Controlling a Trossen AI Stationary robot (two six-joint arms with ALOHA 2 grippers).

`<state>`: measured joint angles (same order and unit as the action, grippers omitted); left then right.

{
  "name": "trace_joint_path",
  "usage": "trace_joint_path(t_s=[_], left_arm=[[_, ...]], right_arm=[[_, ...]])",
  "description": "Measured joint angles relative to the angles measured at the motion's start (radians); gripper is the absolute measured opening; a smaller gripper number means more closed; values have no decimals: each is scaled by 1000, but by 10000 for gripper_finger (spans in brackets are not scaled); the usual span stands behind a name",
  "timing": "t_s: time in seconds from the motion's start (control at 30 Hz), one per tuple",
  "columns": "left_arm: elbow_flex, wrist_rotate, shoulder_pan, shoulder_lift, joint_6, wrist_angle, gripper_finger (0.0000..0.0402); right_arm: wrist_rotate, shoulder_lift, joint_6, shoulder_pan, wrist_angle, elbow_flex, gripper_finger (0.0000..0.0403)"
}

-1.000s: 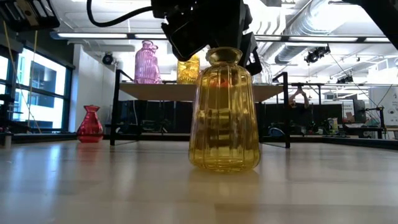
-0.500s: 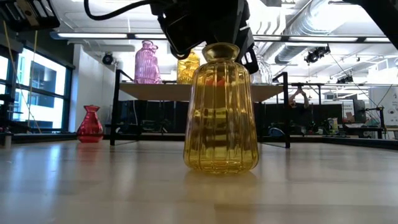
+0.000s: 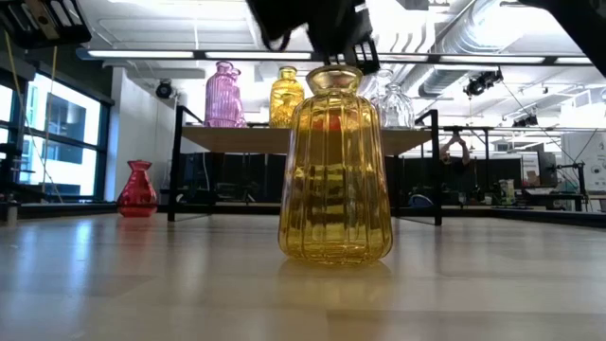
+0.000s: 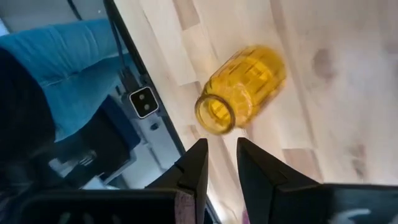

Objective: Sort vases onto shelf
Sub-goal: Put the yellow vase on the shelf aligned with the other yellow vases

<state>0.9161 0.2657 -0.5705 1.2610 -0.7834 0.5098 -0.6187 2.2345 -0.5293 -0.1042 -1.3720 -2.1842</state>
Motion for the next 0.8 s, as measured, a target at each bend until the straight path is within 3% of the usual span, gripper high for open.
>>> trace_joint_path(t_s=[0.17, 0.3, 0.5, 0.8], left_arm=[[0, -9, 1, 0, 21, 1, 54], [0, -11, 10, 0, 76, 4, 54], [0, -11, 78, -12, 198, 61, 54], [0, -12, 247, -138, 419, 252, 54]], right_arm=[[73, -6, 41, -5, -119, -177, 67], [135, -126, 7, -10, -27, -87, 67], [390, -276, 14, -8, -37, -74, 67], [714, -557, 87, -35, -3, -74, 67]])
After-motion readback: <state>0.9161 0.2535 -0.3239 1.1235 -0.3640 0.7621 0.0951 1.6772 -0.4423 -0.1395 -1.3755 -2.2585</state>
